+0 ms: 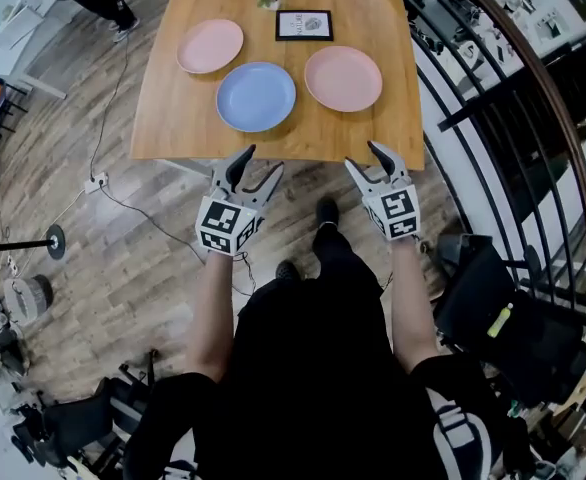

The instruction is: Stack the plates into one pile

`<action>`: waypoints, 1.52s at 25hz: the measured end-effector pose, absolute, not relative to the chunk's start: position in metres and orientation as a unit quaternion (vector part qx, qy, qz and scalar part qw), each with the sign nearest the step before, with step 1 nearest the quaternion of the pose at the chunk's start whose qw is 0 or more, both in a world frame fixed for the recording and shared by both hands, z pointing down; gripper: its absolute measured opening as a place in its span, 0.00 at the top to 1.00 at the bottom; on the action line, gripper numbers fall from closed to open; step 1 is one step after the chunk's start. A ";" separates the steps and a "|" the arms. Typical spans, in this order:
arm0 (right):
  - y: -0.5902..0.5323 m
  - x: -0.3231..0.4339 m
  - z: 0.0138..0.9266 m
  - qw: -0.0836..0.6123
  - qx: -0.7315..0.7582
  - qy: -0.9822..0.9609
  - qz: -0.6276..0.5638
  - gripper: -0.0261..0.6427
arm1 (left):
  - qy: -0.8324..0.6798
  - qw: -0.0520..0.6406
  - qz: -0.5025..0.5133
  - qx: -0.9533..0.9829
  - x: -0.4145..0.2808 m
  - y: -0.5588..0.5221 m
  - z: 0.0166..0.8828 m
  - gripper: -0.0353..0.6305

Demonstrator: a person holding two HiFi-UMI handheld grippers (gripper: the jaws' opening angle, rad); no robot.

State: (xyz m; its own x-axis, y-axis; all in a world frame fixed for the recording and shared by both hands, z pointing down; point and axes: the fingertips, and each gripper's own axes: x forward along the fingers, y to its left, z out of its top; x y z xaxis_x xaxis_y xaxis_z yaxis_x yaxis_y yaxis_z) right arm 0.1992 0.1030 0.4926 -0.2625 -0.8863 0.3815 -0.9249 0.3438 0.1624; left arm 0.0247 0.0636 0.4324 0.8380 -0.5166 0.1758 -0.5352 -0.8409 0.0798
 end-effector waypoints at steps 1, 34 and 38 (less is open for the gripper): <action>0.098 0.203 0.492 0.208 0.573 -0.792 0.045 0.61 | -0.275 0.063 0.076 0.956 0.028 0.059 0.434 0.56; -0.011 0.247 0.566 0.293 0.491 -0.816 0.080 0.71 | -0.342 0.108 0.110 0.927 0.079 -0.041 0.472 0.56; -0.022 0.248 0.581 0.311 0.467 -0.824 0.079 0.71 | -0.348 0.107 0.125 0.923 0.086 -0.050 0.481 0.56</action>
